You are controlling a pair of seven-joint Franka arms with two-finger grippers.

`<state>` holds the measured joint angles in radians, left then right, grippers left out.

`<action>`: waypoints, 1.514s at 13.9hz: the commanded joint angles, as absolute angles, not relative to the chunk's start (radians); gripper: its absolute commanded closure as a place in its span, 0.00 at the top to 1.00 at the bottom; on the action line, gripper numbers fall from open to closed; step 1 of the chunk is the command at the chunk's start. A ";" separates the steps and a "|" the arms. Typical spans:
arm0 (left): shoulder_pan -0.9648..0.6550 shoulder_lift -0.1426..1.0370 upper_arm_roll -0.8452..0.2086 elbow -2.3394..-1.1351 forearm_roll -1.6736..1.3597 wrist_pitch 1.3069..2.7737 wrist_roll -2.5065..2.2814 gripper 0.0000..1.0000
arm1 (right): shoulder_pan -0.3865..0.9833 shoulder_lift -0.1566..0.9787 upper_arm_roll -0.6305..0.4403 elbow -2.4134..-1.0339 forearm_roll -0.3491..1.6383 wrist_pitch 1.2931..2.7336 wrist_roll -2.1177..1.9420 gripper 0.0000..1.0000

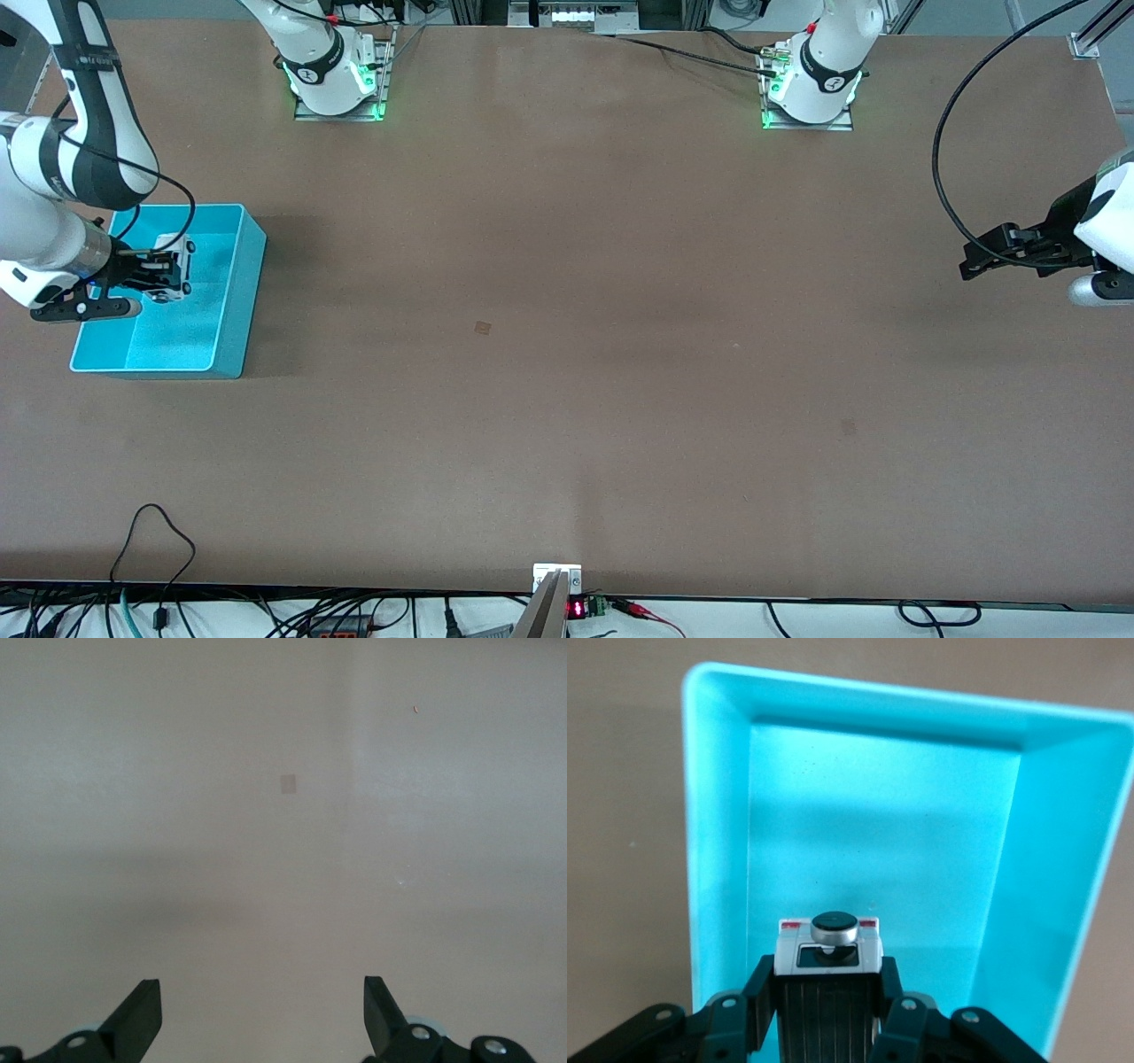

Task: Wind and store white jeep toy
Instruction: 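Lower the held jeep into the turquoise bin with the right gripper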

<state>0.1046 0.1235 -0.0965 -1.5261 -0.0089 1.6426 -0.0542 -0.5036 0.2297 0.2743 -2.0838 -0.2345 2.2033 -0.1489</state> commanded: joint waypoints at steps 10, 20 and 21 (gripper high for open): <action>0.029 0.104 -0.028 -1.536 -0.028 1.629 -0.045 1.00 | -0.545 0.370 0.256 -2.080 -0.239 2.293 -0.064 0.00; -0.014 0.095 0.021 -1.537 -0.025 1.614 -0.035 1.00 | -0.572 0.405 0.253 -2.080 -0.262 2.315 -0.078 0.24; -0.014 0.095 0.021 -1.537 -0.025 1.614 -0.035 1.00 | -0.572 0.405 0.253 -2.080 -0.262 2.315 -0.078 0.30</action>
